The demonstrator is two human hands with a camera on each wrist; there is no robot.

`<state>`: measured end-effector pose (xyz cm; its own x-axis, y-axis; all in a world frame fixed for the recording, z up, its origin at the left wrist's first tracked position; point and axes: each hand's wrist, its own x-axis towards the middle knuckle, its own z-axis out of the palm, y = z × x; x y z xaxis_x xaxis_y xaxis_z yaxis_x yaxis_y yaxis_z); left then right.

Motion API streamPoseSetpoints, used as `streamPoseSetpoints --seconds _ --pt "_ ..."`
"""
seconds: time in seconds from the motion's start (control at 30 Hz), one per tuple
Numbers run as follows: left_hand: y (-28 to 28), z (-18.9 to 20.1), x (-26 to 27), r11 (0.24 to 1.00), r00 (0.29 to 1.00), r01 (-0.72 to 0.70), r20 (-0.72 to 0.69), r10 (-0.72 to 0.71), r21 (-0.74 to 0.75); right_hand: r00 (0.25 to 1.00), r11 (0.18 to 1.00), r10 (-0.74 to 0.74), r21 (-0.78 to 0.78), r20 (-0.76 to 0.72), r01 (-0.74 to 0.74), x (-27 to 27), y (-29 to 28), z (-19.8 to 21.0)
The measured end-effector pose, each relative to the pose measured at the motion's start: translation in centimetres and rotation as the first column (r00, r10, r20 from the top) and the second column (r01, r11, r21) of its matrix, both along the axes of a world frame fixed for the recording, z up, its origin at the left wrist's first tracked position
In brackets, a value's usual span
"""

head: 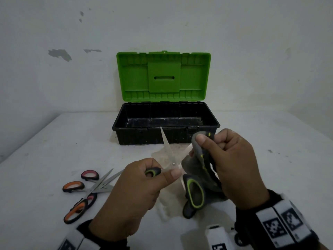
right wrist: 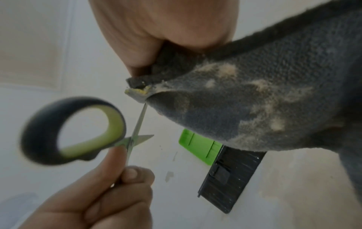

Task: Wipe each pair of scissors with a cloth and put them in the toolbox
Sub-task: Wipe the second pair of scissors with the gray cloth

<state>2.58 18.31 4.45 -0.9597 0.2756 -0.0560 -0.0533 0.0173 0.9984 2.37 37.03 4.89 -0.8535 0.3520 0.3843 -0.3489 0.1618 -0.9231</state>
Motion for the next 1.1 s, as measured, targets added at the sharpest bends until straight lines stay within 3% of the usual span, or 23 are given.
streamPoseSetpoints --seconds 0.13,0.3,0.5,0.63,0.8,1.0,1.1 --pt "-0.3 0.0 -0.1 0.999 0.999 -0.024 -0.022 0.024 -0.032 0.992 0.994 0.101 0.022 0.077 -0.103 0.6 -1.0 -0.7" --pt "-0.1 0.0 0.0 0.992 0.993 -0.084 -0.094 0.075 -0.096 1.0 1.0 -0.005 -0.006 0.005 0.005 -0.8 0.3 0.2" --pt "0.0 -0.7 -0.2 0.908 0.905 -0.337 -0.352 0.24 -0.249 0.999 0.998 -0.032 -0.057 -0.015 0.032 -0.9 1.7 1.1" --pt "0.3 -0.9 -0.3 0.876 0.881 -0.378 -0.407 0.241 -0.301 1.0 0.989 0.026 0.145 0.003 -0.026 0.3 1.0 0.3" --pt "0.9 -0.7 0.0 0.864 0.879 -0.373 -0.427 0.213 -0.337 0.996 0.906 0.082 0.412 0.038 -0.091 0.8 -0.8 -0.1" --pt "0.6 -0.5 0.0 0.835 0.853 -0.421 -0.468 0.232 -0.354 0.995 0.935 -0.104 0.342 0.008 0.095 0.5 -1.1 -0.7" --pt "0.5 -0.5 0.0 0.826 0.848 -0.437 -0.467 0.248 -0.355 0.997 0.943 -0.083 0.325 0.004 0.077 0.6 -1.5 -0.8"
